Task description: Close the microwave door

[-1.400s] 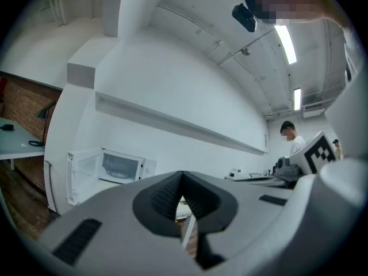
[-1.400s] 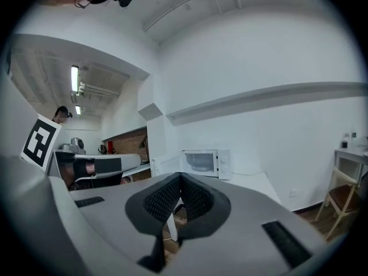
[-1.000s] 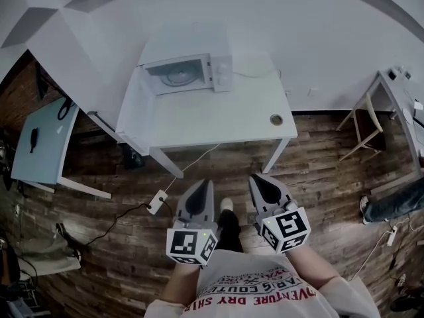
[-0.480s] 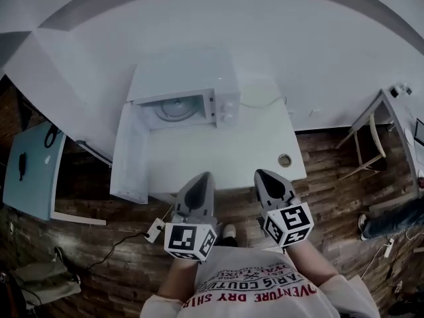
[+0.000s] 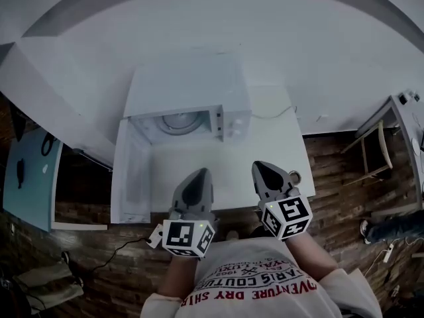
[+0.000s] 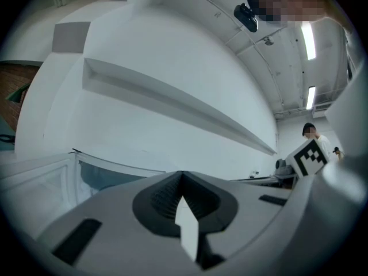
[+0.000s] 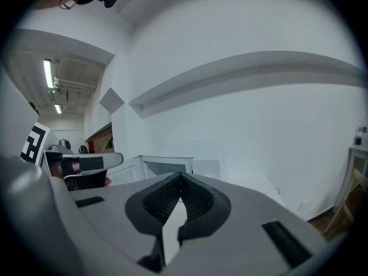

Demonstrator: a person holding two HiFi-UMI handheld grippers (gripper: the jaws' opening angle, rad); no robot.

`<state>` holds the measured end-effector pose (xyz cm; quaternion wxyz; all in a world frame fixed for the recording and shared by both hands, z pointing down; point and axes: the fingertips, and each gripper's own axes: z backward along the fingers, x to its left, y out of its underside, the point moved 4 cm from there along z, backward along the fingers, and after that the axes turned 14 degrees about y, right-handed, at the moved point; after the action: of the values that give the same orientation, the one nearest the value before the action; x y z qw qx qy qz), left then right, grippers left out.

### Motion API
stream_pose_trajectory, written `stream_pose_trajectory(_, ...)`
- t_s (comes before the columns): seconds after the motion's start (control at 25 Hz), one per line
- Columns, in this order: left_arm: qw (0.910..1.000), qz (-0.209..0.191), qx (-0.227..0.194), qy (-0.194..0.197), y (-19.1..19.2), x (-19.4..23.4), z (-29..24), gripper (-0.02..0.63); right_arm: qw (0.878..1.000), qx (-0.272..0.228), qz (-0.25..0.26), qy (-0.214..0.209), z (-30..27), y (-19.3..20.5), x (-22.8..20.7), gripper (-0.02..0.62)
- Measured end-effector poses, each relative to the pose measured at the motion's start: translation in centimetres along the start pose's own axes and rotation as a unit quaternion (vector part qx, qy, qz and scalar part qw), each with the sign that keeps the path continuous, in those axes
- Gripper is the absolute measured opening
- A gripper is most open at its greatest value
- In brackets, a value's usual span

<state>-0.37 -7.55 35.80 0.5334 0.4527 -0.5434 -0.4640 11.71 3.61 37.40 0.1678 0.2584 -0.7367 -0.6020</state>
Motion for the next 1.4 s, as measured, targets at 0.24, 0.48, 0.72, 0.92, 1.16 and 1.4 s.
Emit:
stream_pose_trajectory(0.24, 0.9984, 0.015, 0.002, -0.054, 0.7, 2.5, -1.6, 0.002, 0.999, 0.001, 0.015, -0.04, -4.8, -1.4, -0.4, 0.012)
stream_pose_trajectory(0.48, 0.9906, 0.022, -0.007, -0.134, 0.4, 4.3, -3.2, 0.002, 0.997, 0.019, 0.042, -0.059, -10.5, -2.3, -1.3, 0.012)
stream_pose_trajectory(0.72, 0.9805, 0.04, -0.003, -0.192, 1.6, 5.0, -4.3, 0.002, 0.993, 0.021, 0.075, -0.085, -15.0, -2.9, -1.9, 0.012)
stream_pose_trajectory(0.92, 0.9625, 0.037, 0.012, -0.269, 2.1, 5.9, -1.6, 0.002, 0.992, 0.022, 0.076, -0.095, -17.9, -2.6, -1.2, 0.012)
stream_pose_trajectory(1.16, 0.9359, 0.043, 0.018, -0.349, 3.0, 6.5, 3.2, 0.002, 0.992, 0.005, 0.091, -0.087, -19.5, -2.4, -0.2, 0.012)
stream_pose_trajectory(1.4, 0.9045, 0.009, 0.027, -0.426, 3.0, 7.5, 8.7, 0.002, 0.993, 0.01, 0.09, -0.079, -20.8, -2.4, -0.3, 0.012)
